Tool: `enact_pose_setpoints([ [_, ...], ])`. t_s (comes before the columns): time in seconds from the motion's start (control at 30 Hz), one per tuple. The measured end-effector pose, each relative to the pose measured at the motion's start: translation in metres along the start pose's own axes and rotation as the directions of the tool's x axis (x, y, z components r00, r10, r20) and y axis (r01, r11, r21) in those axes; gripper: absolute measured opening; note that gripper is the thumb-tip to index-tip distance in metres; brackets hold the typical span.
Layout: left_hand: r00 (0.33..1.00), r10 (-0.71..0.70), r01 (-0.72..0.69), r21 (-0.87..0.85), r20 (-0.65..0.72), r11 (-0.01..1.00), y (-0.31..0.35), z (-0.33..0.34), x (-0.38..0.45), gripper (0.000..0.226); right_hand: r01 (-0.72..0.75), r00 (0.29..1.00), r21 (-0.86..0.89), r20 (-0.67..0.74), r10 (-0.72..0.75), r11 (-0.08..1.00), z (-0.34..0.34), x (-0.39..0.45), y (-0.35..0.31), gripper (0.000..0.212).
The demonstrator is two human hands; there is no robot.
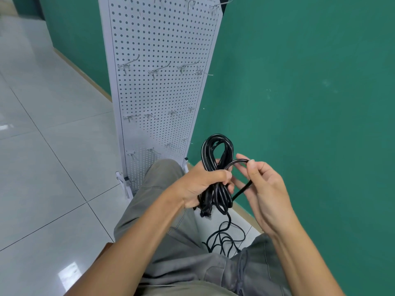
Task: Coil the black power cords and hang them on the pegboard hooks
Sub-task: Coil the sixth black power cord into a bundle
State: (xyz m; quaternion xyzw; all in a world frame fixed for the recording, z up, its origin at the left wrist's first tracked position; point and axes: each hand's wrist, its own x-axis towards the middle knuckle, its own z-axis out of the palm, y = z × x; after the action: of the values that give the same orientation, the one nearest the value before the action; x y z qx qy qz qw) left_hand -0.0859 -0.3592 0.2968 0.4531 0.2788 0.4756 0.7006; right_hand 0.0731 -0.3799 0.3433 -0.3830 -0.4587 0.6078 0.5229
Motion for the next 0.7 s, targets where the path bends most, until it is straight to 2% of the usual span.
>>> enact_pose_setpoints([
  [0.07, 0.998, -0.033, 0.039, 0.126, -0.048, 0.991, -0.001, -0.002, 0.001, 0.013, 0.022, 0.999, -0.088, -0.035, -0.025, 0.996, 0.007, 0.000, -0.007, 0.019],
  [0.13, 0.996, -0.053, 0.064, 0.159, -0.074, 0.985, 0.000, -0.001, 0.002, 0.010, 0.045, 0.998, -0.182, -0.034, -0.052, 0.982, 0.012, 0.002, -0.011, 0.021],
  [0.27, 0.998, -0.027, 0.037, 0.199, -0.051, 0.979, -0.001, 0.007, 0.002, 0.015, 0.070, 0.996, -0.304, -0.024, -0.081, 0.950, 0.023, 0.004, -0.013, 0.027],
  [0.3, 0.999, -0.016, 0.023, 0.224, -0.036, 0.974, 0.000, 0.008, 0.002, 0.010, 0.073, 0.996, -0.329, -0.027, -0.087, 0.941, 0.025, 0.004, -0.014, 0.026],
  [0.37, 1.000, -0.008, 0.013, 0.257, -0.021, 0.966, 0.000, 0.006, 0.003, 0.022, 0.094, 0.993, -0.409, -0.023, -0.113, 0.907, 0.031, 0.004, -0.017, 0.020],
  [0.43, 1.000, -0.019, 0.019, 0.288, 0.000, 0.957, 0.003, 0.006, 0.001, 0.021, 0.105, 0.993, -0.468, 0.000, -0.119, 0.877, 0.034, 0.005, -0.019, 0.019],
  [0.7, 0.998, 0.007, -0.028, 0.366, 0.057, 0.930, 0.011, 0.003, -0.003, 0.018, 0.055, 0.998, -0.457, 0.015, -0.054, 0.888, 0.039, 0.013, -0.016, 0.020],
])
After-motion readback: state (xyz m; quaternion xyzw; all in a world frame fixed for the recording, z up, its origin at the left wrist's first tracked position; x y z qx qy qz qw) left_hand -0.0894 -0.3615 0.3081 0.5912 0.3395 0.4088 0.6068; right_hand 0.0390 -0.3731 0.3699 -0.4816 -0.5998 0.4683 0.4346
